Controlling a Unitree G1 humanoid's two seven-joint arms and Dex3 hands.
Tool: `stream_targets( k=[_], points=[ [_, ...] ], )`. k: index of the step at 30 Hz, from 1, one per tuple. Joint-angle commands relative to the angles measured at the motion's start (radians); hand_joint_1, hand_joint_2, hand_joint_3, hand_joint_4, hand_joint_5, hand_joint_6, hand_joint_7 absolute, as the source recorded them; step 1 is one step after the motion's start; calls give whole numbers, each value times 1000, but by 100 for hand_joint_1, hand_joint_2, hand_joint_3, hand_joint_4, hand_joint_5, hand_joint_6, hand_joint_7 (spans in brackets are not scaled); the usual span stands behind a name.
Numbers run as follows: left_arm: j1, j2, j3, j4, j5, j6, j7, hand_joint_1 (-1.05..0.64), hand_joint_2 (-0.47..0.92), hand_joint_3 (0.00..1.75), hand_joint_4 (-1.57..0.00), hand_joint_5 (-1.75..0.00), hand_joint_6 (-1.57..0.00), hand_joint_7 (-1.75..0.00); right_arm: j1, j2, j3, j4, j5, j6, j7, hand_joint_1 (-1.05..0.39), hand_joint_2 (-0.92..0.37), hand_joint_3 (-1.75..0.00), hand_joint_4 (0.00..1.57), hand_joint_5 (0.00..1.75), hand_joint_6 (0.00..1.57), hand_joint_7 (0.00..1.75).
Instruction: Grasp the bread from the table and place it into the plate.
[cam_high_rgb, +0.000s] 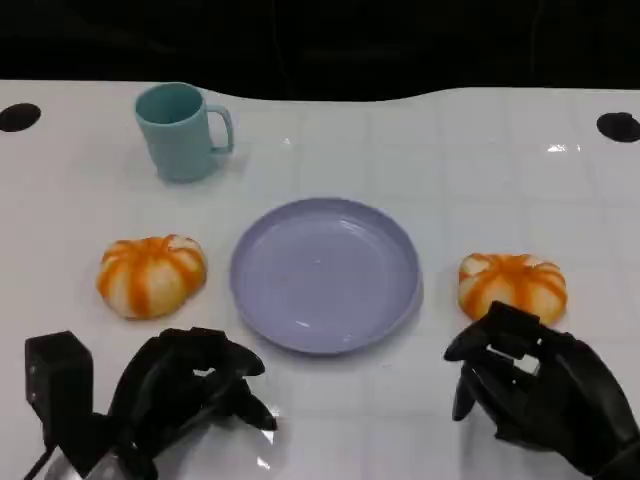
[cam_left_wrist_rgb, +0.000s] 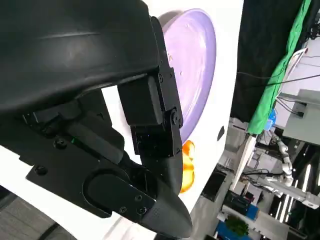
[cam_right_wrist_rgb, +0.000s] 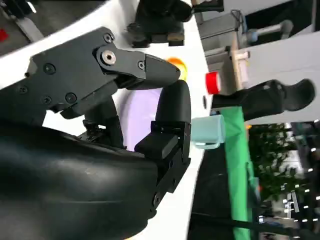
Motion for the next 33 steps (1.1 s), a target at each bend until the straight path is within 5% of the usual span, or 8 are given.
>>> stream_targets(
  k=[1,8,14,22,33],
  points=[
    [9,17,1,12,11,-5,5,-105,78,0,-153,-53,-157,-21,-34,-34,-27,-8,10,-63,28,-47,-90,-22,47,157,50,102],
    [13,17,-5,8,20,-15,11,-105,79,0,-153,-54,-157,-21,-78,-98,-36,9,-119,-233,4,-45,-92,-19,45,124,43,82],
    [14,19,-5,12,21,-24,3,-105,80,1,-152,-54,-157,-20,-101,-157,-43,-4,-216,-267,-62,-50,-92,-11,45,97,49,47],
    [8,16,-2,24,19,-19,6,-105,79,0,-152,-55,-157,-21,-98,-274,-52,-110,-498,-275,-223,-64,-92,-5,33,48,42,3],
    [12,12,-4,18,20,-17,11,-105,79,0,-152,-55,-157,-22,-83,-368,-38,-261,-817,-148,-356,-79,-92,-2,29,18,24,0]
  ],
)
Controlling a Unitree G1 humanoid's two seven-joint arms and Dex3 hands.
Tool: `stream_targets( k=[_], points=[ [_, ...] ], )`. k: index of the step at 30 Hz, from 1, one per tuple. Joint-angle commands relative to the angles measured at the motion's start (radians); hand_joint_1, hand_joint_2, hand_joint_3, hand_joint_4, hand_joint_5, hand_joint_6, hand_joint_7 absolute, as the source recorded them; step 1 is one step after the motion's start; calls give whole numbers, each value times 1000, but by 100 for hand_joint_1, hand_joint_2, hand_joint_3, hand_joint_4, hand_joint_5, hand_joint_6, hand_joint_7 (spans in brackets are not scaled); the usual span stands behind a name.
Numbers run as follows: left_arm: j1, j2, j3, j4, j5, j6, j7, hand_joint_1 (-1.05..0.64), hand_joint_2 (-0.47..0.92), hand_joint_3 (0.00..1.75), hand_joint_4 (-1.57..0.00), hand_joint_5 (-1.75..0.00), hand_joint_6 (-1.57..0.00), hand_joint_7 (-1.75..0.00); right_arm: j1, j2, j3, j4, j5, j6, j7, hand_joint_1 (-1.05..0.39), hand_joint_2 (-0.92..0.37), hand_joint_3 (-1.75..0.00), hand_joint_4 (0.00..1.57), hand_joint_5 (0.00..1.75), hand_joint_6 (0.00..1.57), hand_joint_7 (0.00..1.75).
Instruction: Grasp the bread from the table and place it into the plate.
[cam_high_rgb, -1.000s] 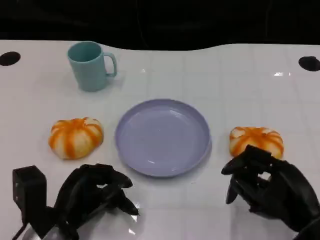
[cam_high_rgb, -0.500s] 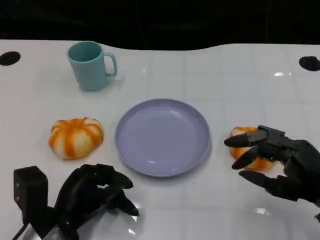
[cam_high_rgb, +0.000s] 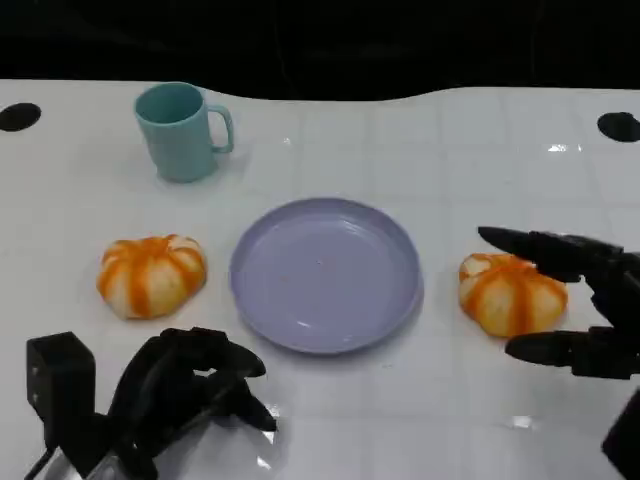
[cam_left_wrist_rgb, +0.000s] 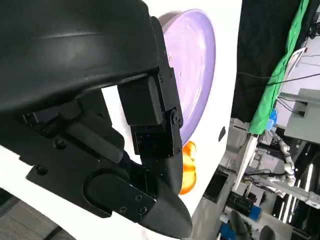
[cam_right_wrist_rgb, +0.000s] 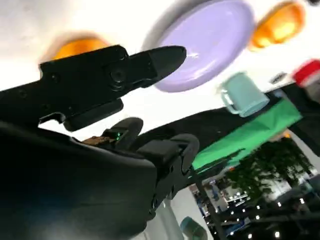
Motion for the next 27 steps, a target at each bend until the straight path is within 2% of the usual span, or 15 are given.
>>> stream_targets(
  k=[1,9,20,27],
  points=[
    [13,11,-1,8,8,8,9,-105,79,0,-152,-55,-157,-22,6,-43,2,-42,-94,36,-52,-79,-91,-1,28,17,24,0],
    [7,12,-1,15,10,8,8,-105,79,0,-152,-55,-157,-21,-13,-70,35,-46,-226,63,-119,-80,-88,0,27,13,23,0],
    [-10,22,11,41,1,9,-1,-105,78,0,-152,-55,-157,-21,-123,-68,167,53,-365,167,-124,-82,-89,0,28,10,19,0],
    [-11,29,9,43,1,3,-4,-105,78,0,-152,-55,-157,-21,-213,-58,246,161,-432,208,-182,-82,-90,0,33,10,22,1]
  ],
)
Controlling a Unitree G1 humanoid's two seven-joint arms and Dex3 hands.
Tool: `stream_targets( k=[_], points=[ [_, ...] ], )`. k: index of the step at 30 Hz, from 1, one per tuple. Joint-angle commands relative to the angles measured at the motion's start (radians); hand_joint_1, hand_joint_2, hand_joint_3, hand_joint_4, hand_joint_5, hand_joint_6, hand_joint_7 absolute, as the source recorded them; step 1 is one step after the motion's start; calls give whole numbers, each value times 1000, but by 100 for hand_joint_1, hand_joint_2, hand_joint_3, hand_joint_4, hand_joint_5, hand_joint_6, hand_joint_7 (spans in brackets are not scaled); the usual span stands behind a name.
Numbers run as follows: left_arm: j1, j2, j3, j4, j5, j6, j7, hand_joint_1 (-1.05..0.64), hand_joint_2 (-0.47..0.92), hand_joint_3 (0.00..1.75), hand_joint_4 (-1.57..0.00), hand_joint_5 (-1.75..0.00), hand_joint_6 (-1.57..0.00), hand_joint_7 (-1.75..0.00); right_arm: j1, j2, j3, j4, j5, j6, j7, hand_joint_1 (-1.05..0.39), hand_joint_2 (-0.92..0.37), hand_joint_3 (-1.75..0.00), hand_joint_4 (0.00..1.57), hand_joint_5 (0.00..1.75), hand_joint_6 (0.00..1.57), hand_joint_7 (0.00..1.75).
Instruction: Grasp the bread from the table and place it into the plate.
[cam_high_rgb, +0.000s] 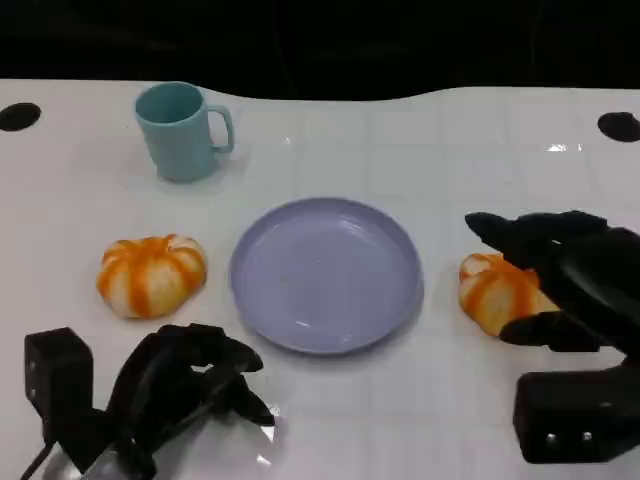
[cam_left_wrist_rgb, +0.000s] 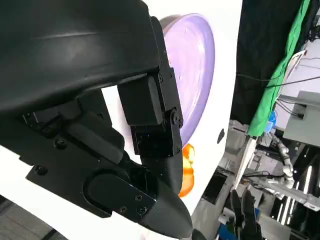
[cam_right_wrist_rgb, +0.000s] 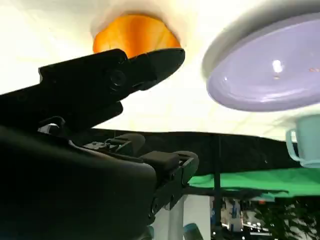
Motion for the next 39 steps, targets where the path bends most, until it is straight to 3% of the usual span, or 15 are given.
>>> stream_targets(
  k=[1,20,39],
  points=[
    [10,22,4,16,7,4,-4,-105,78,0,-152,-55,-157,-21,-59,-3,39,67,-30,23,-52,-82,-90,0,33,10,22,1],
    [22,18,2,1,2,9,-5,-105,78,0,-152,-56,-157,-21,-187,13,163,234,-40,133,-41,-84,-92,-1,32,6,22,0],
    [34,18,-3,-22,4,16,3,-105,79,0,-152,-56,-157,-22,-260,4,268,304,-96,248,106,-83,-91,0,34,4,25,1]
  ],
)
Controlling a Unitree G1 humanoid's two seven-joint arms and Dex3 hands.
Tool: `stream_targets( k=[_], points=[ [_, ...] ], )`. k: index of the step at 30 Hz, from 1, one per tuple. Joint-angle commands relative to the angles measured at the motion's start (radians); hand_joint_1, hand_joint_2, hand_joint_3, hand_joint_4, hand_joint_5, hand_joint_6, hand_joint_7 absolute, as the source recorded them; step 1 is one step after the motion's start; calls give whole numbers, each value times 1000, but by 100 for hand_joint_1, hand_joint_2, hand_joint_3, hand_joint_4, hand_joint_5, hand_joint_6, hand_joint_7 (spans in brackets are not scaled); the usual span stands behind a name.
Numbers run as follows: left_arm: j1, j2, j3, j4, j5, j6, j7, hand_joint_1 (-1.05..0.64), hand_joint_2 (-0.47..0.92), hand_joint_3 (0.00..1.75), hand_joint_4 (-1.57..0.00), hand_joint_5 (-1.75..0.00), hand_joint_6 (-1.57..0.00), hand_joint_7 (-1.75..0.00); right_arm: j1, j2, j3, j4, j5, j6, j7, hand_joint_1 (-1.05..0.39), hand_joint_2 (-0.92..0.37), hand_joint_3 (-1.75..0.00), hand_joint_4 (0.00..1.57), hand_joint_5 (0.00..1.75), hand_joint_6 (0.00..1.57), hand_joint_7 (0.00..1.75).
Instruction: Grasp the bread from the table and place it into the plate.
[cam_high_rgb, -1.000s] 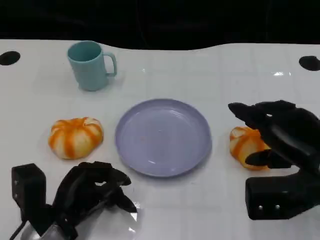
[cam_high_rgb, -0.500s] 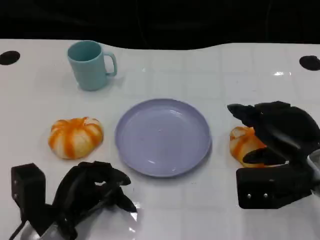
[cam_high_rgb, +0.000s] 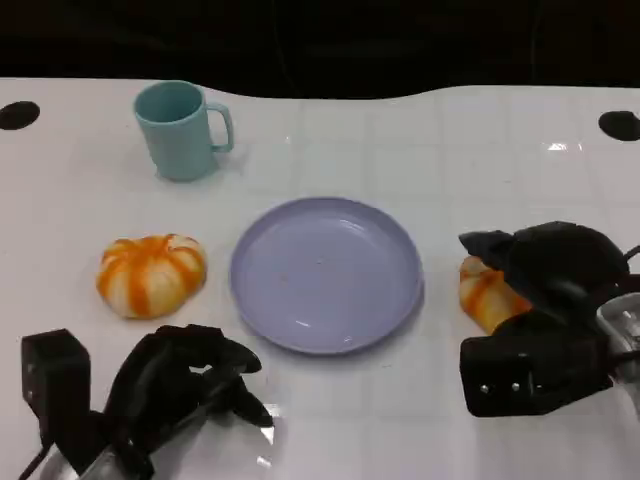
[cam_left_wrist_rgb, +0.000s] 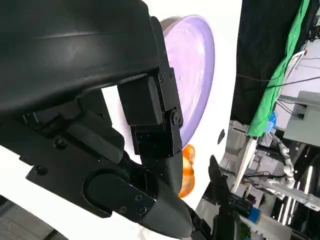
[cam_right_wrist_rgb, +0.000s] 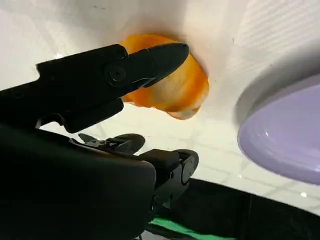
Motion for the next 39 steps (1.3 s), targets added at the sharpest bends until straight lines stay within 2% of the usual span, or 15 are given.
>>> stream_targets(
  k=[1,10,15,20,25,26,28,29,32,33,34,35,36,38,39],
  points=[
    [21,15,0,-4,7,17,4,-105,78,0,-152,-56,-157,-22,-37,-13,22,33,-9,21,32,-83,-91,0,34,4,25,1],
    [24,13,-2,-12,9,19,9,-105,79,0,-152,-57,-157,-22,-102,25,67,171,13,29,36,-78,-91,0,33,2,25,0],
    [27,12,-2,-16,7,18,4,-105,79,0,-152,-57,-157,-22,-143,74,69,309,46,6,-42,-66,-89,0,36,2,28,1],
    [32,13,-2,-24,7,22,6,-105,79,0,-151,-57,-157,-22,-166,111,79,429,55,-28,-190,-47,-87,0,48,6,42,4],
    [34,13,-3,-26,8,20,5,-105,78,0,-151,-57,-157,-22,-187,139,83,537,77,-76,-331,-27,-90,-1,80,16,69,8],
    [34,13,-3,-27,8,22,6,-105,79,0,-151,-57,-157,-22,-191,143,83,557,84,-92,-359,-24,-90,-1,86,29,76,8],
    [35,13,-4,-31,8,25,8,-105,78,0,-151,-57,-157,-22,-196,145,84,592,93,-134,-423,-21,-92,-5,74,95,89,6],
    [35,13,-4,-32,9,25,8,-105,78,0,-151,-57,-157,-22,-199,145,85,607,99,-158,-453,-20,-92,-8,74,114,97,7],
    [36,13,-4,-32,9,22,6,-105,79,0,-151,-57,-157,-21,-209,138,104,653,87,-220,-560,-22,-92,-12,87,131,116,13],
    [36,12,-3,-31,8,22,5,-105,79,0,-151,-57,-157,-21,-213,138,108,666,84,-238,-593,-22,-92,-14,89,140,120,14],
    [36,12,-3,-30,7,23,5,-105,79,0,-151,-57,-157,-21,-216,138,110,676,84,-251,-616,-21,-92,-18,90,156,125,17],
    [36,11,-2,-32,6,27,7,-105,79,0,-151,-57,-157,-21,-219,137,114,685,81,-263,-643,-20,-92,-21,91,167,127,24],
    [36,11,-3,-33,7,28,9,-105,78,0,-151,-57,-157,-21,-221,138,117,693,79,-272,-665,-19,-91,-22,92,171,116,54],
    [36,12,-5,-32,11,24,11,-105,78,0,-151,-57,-157,-21,-224,140,120,706,79,-291,-713,-16,-85,-28,92,174,80,137],
    [35,13,-5,-31,13,22,12,-105,79,0,-151,-57,-157,-21,-225,142,121,711,80,-299,-736,-16,-83,-30,90,174,72,155]
  ],
)
